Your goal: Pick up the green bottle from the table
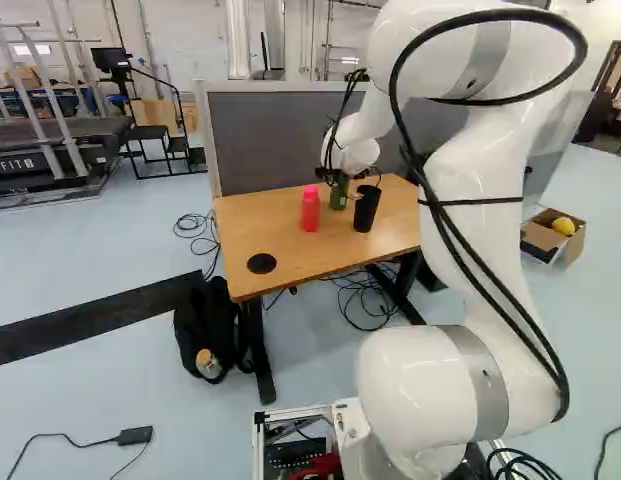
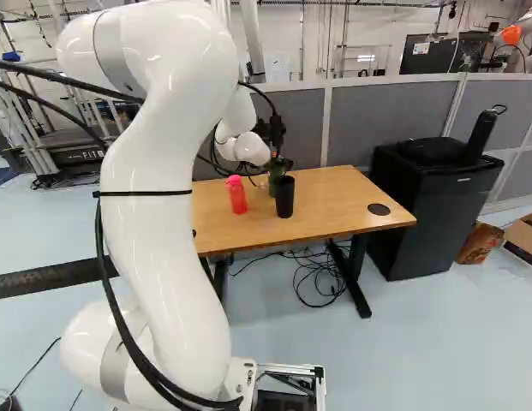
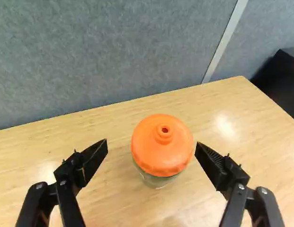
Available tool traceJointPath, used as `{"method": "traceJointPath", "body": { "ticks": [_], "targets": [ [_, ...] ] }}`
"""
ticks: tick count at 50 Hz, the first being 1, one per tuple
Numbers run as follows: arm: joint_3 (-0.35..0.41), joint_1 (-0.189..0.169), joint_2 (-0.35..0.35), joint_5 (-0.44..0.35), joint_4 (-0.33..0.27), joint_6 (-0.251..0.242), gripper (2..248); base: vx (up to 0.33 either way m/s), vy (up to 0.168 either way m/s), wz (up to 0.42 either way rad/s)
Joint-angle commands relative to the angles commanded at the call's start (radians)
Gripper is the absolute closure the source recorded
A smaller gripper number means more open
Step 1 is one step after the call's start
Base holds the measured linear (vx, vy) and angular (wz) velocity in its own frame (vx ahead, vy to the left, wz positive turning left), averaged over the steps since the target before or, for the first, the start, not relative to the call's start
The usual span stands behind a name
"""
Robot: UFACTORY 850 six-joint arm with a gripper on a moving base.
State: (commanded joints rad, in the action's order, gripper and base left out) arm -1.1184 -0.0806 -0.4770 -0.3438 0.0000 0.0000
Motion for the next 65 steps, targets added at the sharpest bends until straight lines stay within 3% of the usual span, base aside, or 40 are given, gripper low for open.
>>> {"method": "traceJointPath", "body": {
  "ticks": [10, 11, 15, 16, 20, 21, 25, 26, 65],
  "targets": [
    [-0.001, 0.0, -0.004, 0.0, 0.0, 0.0, 3, 0.0, 0.0, 0.0],
    [-0.001, 0.0, -0.004, 0.0, 0.0, 0.0, 26, 0.0, 0.0, 0.0],
    [-0.001, 0.0, -0.004, 0.0, 0.0, 0.0, 26, 0.0, 0.0, 0.0],
    [-0.001, 0.0, -0.004, 0.0, 0.0, 0.0, 64, 0.0, 0.0, 0.0],
    [-0.001, 0.0, -0.004, 0.0, 0.0, 0.0, 64, 0.0, 0.0, 0.0],
    [-0.001, 0.0, -0.004, 0.0, 0.0, 0.0, 104, 0.0, 0.0, 0.0],
    [-0.001, 0.0, -0.004, 0.0, 0.0, 0.0, 104, 0.0, 0.0, 0.0],
    [-0.001, 0.0, -0.004, 0.0, 0.0, 0.0, 127, 0.0, 0.0, 0.0],
    [0.024, 0.011, 0.071, 0.0, 0.0, 0.0, 127, 0.0, 0.0, 0.0]
  ]
}}
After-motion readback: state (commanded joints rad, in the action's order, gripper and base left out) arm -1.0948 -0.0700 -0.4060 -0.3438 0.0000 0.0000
